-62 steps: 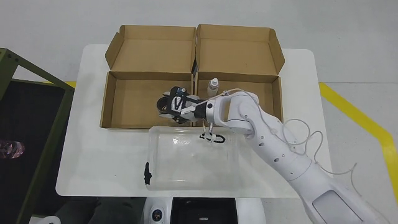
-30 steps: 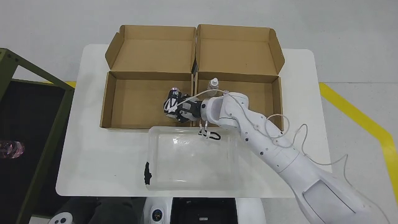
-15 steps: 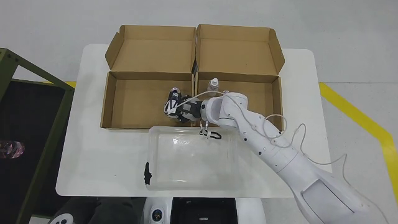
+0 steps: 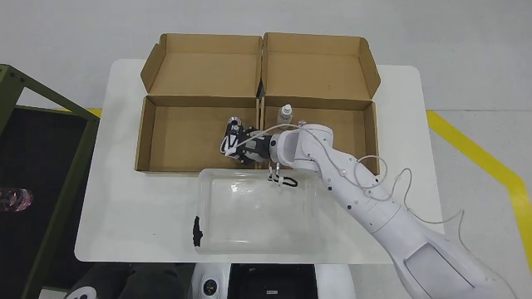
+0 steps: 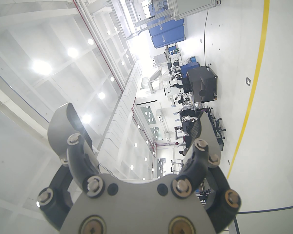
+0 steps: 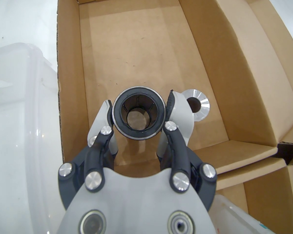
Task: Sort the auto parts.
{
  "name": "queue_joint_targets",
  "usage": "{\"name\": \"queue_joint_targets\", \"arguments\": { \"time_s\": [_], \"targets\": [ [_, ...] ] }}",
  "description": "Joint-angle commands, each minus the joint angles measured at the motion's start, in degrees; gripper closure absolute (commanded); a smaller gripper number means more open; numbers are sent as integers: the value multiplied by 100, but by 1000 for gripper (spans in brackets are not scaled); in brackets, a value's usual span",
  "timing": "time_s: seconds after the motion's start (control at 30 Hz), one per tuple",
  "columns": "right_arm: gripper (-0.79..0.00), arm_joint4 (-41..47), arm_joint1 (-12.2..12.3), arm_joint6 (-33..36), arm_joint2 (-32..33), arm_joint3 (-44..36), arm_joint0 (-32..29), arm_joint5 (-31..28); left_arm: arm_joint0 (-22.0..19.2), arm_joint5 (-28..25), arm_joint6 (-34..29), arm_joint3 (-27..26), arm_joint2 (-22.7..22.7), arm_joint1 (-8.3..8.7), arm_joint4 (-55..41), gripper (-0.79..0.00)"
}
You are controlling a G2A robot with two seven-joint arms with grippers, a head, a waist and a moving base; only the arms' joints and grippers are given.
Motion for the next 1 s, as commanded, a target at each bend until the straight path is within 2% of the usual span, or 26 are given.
{"name": "queue_joint_targets", "arguments": {
  "time_s": [0.0, 0.47, 0.77, 0.97],
  "targets": [
    [-369, 2, 2, -10, 24, -44, -16, -9, 0, 0, 0, 0, 0, 0, 0, -785],
    [-388, 77, 34, -4, 289, -746, -70, -96, 0, 0, 0, 0, 0, 0, 0, -785],
    [-391, 107, 174, -69, 737, -1470, -389, -273, 0, 0, 0, 0, 0, 0, 0, -785],
    [-474, 46, 316, -52, 1076, -2065, -810, -511, 0, 0, 0, 0, 0, 0, 0, -785]
  ]
}}
